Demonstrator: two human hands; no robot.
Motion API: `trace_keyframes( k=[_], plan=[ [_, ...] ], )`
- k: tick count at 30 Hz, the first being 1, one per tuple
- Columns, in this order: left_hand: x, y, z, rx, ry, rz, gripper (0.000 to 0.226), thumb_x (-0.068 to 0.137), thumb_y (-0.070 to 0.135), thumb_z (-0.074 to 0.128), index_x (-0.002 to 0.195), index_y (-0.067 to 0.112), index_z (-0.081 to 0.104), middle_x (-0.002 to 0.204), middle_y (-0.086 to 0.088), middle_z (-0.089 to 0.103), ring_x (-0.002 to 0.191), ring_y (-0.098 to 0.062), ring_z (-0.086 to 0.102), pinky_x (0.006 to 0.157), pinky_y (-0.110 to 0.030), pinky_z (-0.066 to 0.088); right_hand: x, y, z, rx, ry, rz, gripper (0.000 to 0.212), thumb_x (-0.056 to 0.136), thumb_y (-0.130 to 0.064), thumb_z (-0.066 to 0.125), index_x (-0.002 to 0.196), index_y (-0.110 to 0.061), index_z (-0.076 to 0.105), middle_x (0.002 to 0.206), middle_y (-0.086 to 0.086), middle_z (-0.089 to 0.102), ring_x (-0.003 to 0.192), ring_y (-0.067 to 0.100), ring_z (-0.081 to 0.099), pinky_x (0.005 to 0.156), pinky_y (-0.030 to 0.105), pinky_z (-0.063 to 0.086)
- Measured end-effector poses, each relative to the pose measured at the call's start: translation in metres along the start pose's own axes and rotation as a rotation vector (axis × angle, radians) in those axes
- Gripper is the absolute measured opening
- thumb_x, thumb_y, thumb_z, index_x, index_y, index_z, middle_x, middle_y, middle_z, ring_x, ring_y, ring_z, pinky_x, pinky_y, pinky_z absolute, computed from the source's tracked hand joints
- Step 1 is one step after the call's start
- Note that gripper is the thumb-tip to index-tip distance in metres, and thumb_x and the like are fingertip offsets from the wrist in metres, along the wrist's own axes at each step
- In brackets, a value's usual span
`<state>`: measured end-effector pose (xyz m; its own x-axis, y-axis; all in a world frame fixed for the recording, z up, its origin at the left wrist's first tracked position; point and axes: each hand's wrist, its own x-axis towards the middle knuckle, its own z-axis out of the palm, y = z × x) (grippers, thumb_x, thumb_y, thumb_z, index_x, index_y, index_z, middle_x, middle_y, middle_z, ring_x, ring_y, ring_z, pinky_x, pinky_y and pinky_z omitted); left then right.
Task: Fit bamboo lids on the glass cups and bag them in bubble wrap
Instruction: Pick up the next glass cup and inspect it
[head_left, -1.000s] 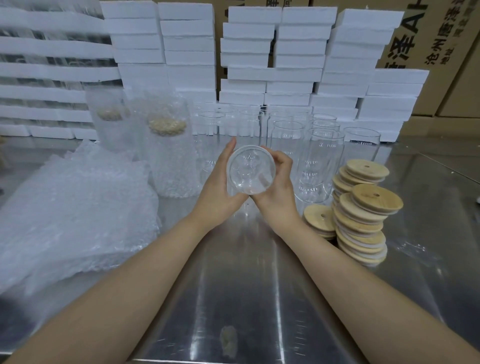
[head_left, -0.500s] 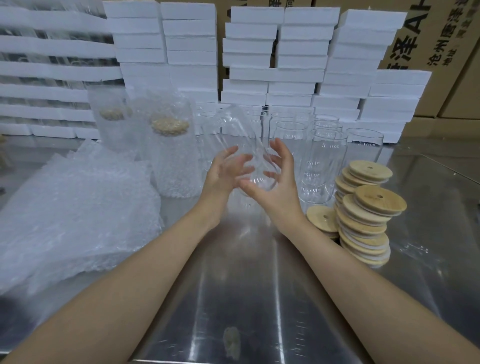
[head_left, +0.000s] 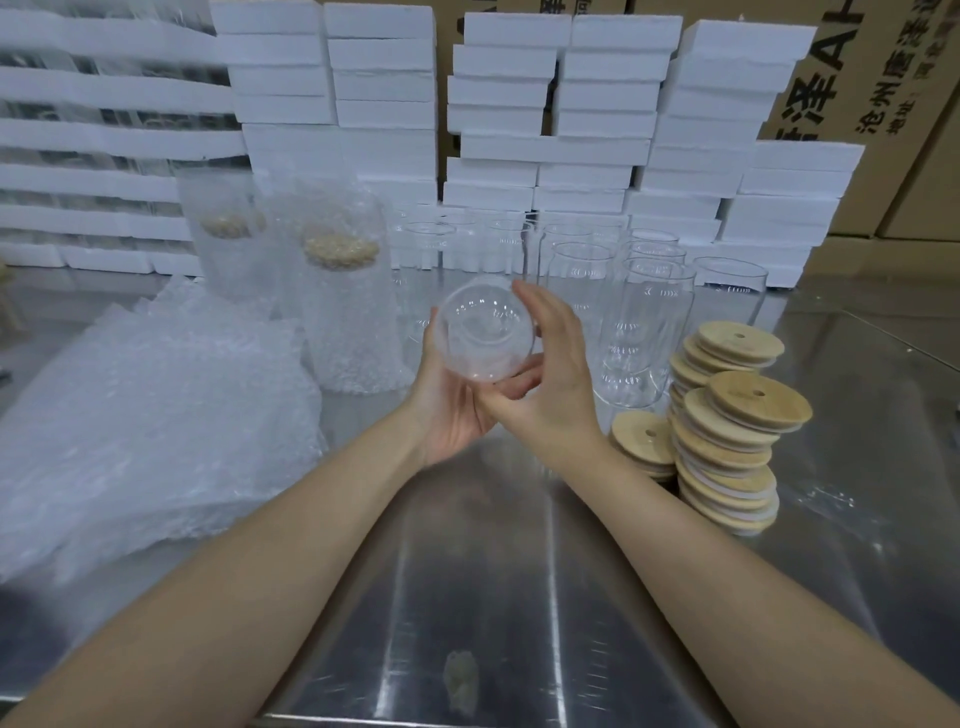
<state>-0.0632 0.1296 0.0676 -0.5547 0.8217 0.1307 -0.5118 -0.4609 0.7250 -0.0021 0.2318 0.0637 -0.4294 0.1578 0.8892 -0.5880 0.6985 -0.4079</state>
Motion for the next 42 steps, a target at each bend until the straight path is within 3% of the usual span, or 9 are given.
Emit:
trace_keyframes(
  k=[7,10,12,16,19,22,30,34,42],
  plan=[
    [0.000,0.001,-0.011,0.162,-0.031,-0.018,0.094,0.085,0.081,0.010,0.120,0.011,0.062,0.097,-0.018,0.072,0.088,-0.024,0.072,0.070,-0.025,0.057,-0.001,0.002,0.001,0.054,-0.064,0.209,0.091,0.062,-0.002,0.076,0.134,-0.043,0.039,0.131,-0.036,0.038,0.126,0.010,0.046,0.094,0.048,0.051],
    [0.004,-0.001,-0.015,0.172,0.015,0.022,0.095,0.081,0.084,0.016,0.134,0.013,0.052,0.118,-0.018,0.067,0.105,-0.027,0.067,0.084,-0.030,0.055,0.000,0.004,0.002,0.109,-0.096,0.302,0.091,0.063,-0.005,0.075,0.129,-0.051,0.033,0.129,-0.043,0.035,0.124,-0.002,0.045,0.093,0.029,0.051],
    [0.006,-0.001,-0.017,0.179,0.028,0.053,0.092,0.081,0.084,0.024,0.136,0.015,0.049,0.125,-0.014,0.064,0.115,-0.026,0.063,0.092,-0.032,0.052,-0.001,0.008,0.005,0.149,-0.103,0.321,0.087,0.065,-0.002,0.074,0.131,-0.041,0.033,0.131,-0.036,0.036,0.127,-0.008,0.040,0.101,0.016,0.041],
    [0.008,-0.001,-0.014,0.298,0.181,0.143,0.071,0.085,0.074,0.038,0.131,0.021,0.046,0.127,-0.017,0.063,0.118,-0.028,0.061,0.095,-0.037,0.051,-0.003,0.020,0.003,0.207,-0.163,0.357,0.078,0.073,0.011,0.064,0.126,-0.036,0.031,0.134,-0.014,0.040,0.132,0.000,0.039,0.112,0.028,0.035],
    [0.008,-0.005,-0.012,0.429,0.371,0.290,0.083,0.082,0.054,0.064,0.147,0.022,0.023,0.128,-0.017,0.061,0.113,-0.024,0.064,0.089,-0.035,0.055,0.001,0.024,-0.007,0.172,-0.093,0.470,0.063,0.077,0.020,0.049,0.122,-0.023,0.047,0.128,0.003,0.051,0.123,0.012,0.050,0.103,0.032,0.044],
    [0.007,-0.013,-0.012,0.746,0.462,0.398,0.092,0.082,0.033,0.073,0.149,0.035,0.010,0.128,-0.007,0.058,0.111,-0.010,0.061,0.093,-0.026,0.051,0.004,0.021,-0.015,-0.069,-0.080,0.551,0.049,0.079,0.019,0.045,0.118,-0.009,0.059,0.118,0.007,0.054,0.110,0.025,0.057,0.085,0.015,0.046],
    [0.007,-0.014,-0.015,1.044,0.577,0.555,0.095,0.077,0.032,0.080,0.149,0.038,0.018,0.122,0.005,0.050,0.113,-0.002,0.049,0.085,-0.010,0.035,0.011,-0.018,-0.017,-1.113,-0.895,0.585,0.055,0.092,-0.018,0.048,0.144,-0.015,0.032,0.146,0.010,0.036,0.137,0.036,0.030,0.106,0.061,0.025],
    [0.007,-0.014,-0.016,1.099,0.638,0.571,0.096,0.075,0.033,0.081,0.150,0.036,0.020,0.130,-0.003,0.047,0.118,-0.009,0.048,0.092,-0.017,0.034,0.009,-0.026,-0.018,-1.138,-1.046,0.854,0.063,0.093,-0.012,0.042,0.152,-0.018,0.020,0.159,0.011,0.009,0.144,0.048,0.006,0.102,0.078,0.011],
    [0.009,-0.013,-0.021,1.089,0.727,0.546,0.097,0.074,0.032,0.082,0.150,0.032,0.021,0.136,-0.006,0.043,0.126,-0.013,0.045,0.098,-0.023,0.035,0.002,-0.030,-0.009,-0.913,-0.892,0.502,0.054,0.090,-0.007,0.055,0.140,-0.009,0.034,0.145,0.013,0.030,0.138,0.031,0.028,0.096,0.039,0.041]
  ],
)
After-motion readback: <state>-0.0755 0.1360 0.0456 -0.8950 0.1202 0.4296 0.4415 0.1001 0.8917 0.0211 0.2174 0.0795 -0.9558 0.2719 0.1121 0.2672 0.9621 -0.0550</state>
